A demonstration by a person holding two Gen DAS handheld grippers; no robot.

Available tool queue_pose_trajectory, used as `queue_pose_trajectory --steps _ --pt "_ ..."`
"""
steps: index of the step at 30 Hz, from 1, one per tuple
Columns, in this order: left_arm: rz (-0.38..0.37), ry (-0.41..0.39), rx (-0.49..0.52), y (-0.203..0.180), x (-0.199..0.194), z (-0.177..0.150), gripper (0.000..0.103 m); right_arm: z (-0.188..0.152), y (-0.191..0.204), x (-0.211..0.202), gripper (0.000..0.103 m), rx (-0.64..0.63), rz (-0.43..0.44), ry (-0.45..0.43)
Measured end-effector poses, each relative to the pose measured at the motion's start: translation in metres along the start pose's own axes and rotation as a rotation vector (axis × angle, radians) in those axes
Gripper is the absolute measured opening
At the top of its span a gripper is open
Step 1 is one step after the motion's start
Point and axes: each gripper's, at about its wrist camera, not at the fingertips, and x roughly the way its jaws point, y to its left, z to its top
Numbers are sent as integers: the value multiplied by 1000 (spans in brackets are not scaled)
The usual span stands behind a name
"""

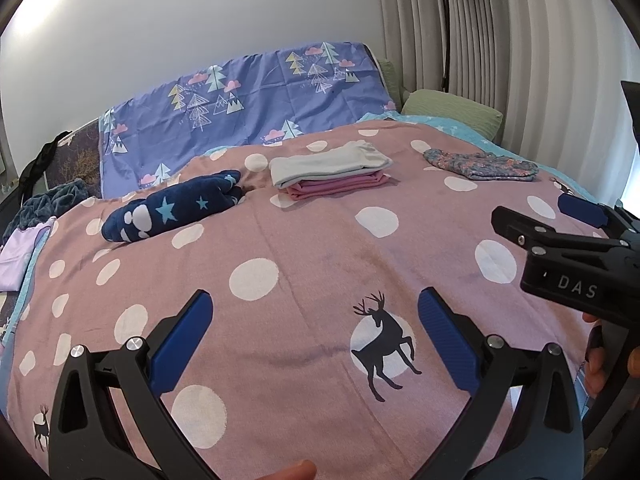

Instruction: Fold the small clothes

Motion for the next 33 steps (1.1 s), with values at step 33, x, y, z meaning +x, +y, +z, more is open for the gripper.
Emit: queue_pose_trajectory --steps 33 --pt "3 12 -2 6 -2 4 102 4 0 -2 101 -4 1 -3"
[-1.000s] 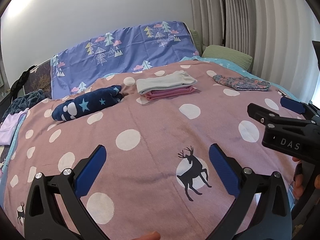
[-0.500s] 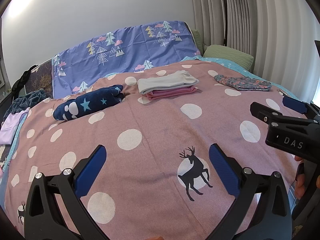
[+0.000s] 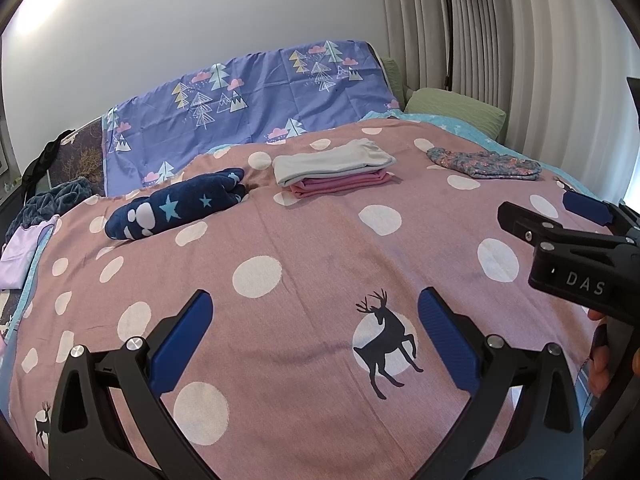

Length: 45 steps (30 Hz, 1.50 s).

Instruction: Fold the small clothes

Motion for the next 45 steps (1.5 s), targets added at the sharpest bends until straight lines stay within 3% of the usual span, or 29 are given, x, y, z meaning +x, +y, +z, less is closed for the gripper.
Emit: queue_pose_trajectory --steps 45 --pt "-4 12 0 0 2 -7 102 -2 -2 -1 101 4 -1 6"
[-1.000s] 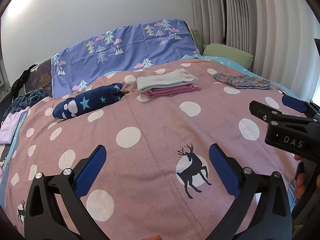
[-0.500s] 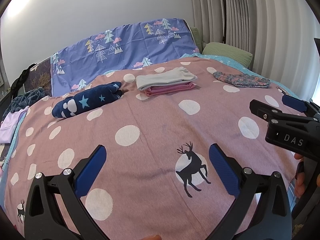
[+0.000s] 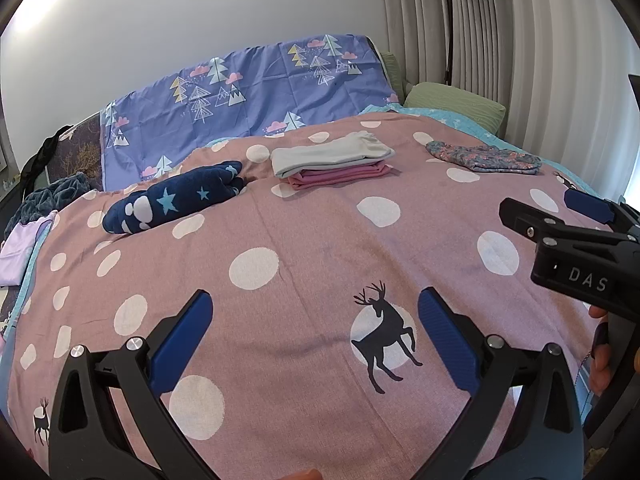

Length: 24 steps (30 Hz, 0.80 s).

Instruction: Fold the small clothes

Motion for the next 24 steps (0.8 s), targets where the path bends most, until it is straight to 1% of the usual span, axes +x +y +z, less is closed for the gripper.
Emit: queue_pose_trajectory --steps 24 --pt "0 2 0 0 0 1 102 1 0 0 101 -1 0 1"
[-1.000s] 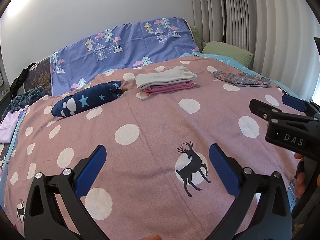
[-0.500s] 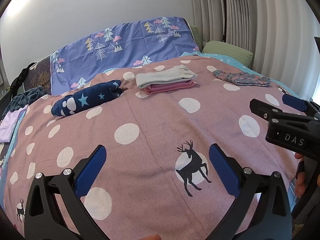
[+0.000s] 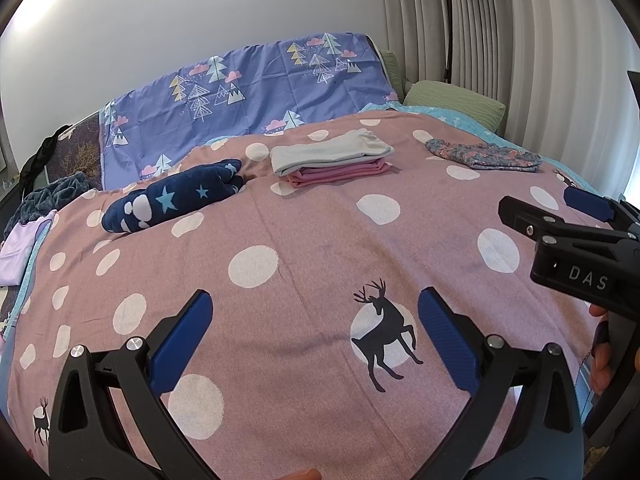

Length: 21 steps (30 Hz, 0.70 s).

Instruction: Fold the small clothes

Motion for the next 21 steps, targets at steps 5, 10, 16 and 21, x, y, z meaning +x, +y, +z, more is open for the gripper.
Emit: queue_pose_trajectory --steps 5,10,16,21 --pt "17 -1 -2 0 1 -3 102 1 0 1 101 0 -1 1" --pt "32 -7 -8 2 2 -8 102 -3 -1 1 101 1 -1 -1" --pt "31 -9 -1 2 1 -7 102 -3 -1 0 101 -1 0 -1" --pt "24 -18 9 2 -2 -6 102 -3 -1 2 101 1 -1 -1"
